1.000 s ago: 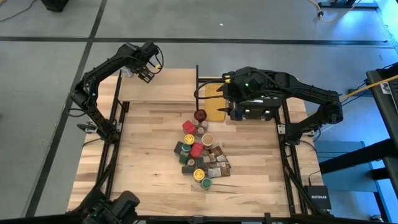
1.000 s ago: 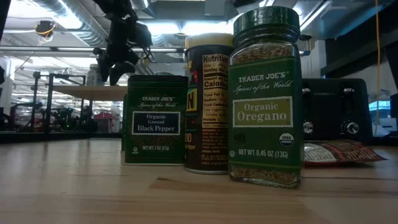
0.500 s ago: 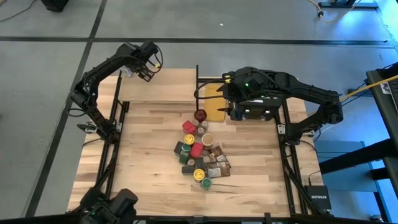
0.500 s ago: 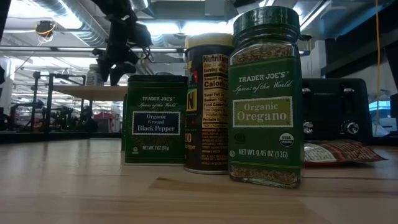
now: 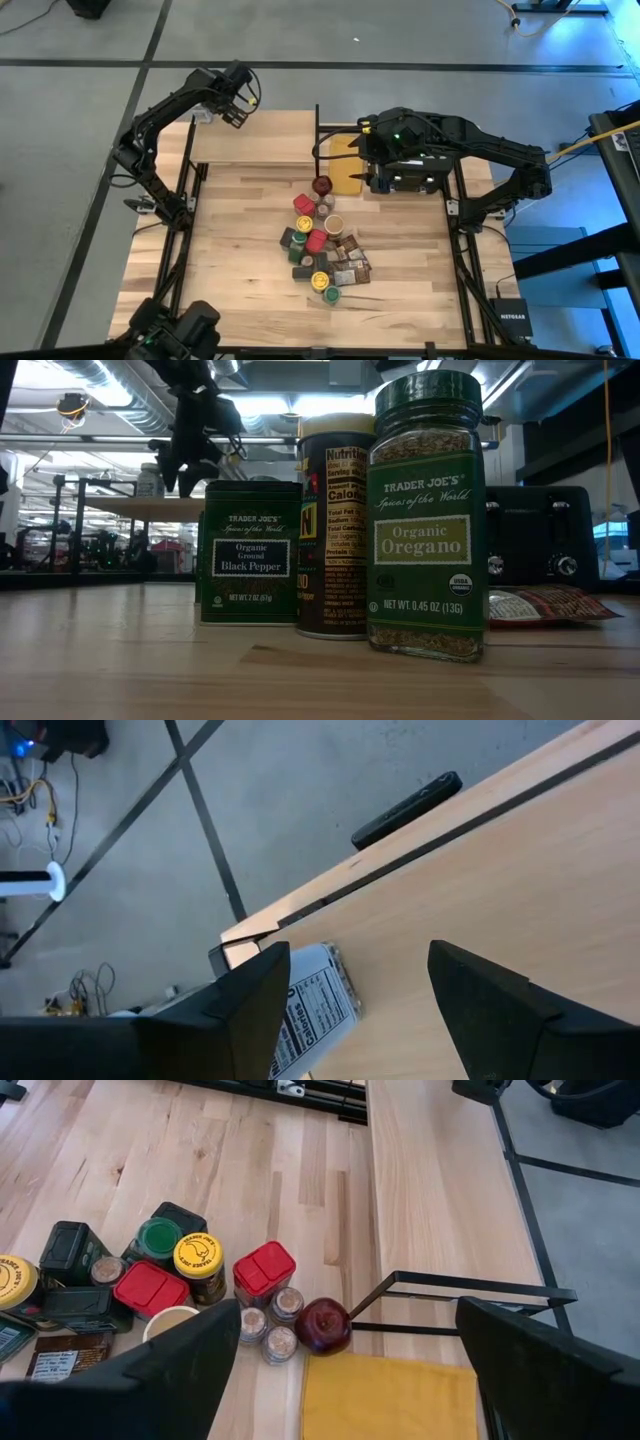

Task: Shelf spices
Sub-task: Put the white seasoning bottle on the shelf, then put the bottom green seasoning bottle on the shelf

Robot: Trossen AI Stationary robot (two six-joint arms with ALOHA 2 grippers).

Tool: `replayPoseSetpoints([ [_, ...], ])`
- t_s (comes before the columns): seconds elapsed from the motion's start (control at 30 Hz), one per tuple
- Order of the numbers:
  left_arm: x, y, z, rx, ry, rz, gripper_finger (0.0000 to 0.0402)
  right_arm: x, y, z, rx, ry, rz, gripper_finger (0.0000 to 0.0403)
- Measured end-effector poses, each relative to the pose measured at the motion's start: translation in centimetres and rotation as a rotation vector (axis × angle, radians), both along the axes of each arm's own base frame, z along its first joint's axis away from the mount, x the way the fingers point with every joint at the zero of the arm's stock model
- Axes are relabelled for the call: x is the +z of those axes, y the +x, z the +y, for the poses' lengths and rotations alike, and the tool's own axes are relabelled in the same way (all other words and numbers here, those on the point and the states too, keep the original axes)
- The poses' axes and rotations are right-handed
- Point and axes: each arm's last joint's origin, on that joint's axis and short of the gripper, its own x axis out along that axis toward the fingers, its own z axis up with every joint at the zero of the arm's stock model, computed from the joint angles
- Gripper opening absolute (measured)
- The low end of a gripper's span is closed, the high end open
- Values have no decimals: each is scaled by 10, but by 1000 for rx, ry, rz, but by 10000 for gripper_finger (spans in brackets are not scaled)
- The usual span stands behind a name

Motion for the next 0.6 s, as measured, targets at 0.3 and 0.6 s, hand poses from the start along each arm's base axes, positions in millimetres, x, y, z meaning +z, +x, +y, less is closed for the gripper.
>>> replayPoseSetpoints([
  [0.3, 32, 23, -29, -153, 158, -108, 233, 0, 0, 0, 0, 0, 0, 376],
  [0.6, 64, 51, -116, -593, 324, -450, 233, -2, -1, 0, -14, 19, 19, 376],
])
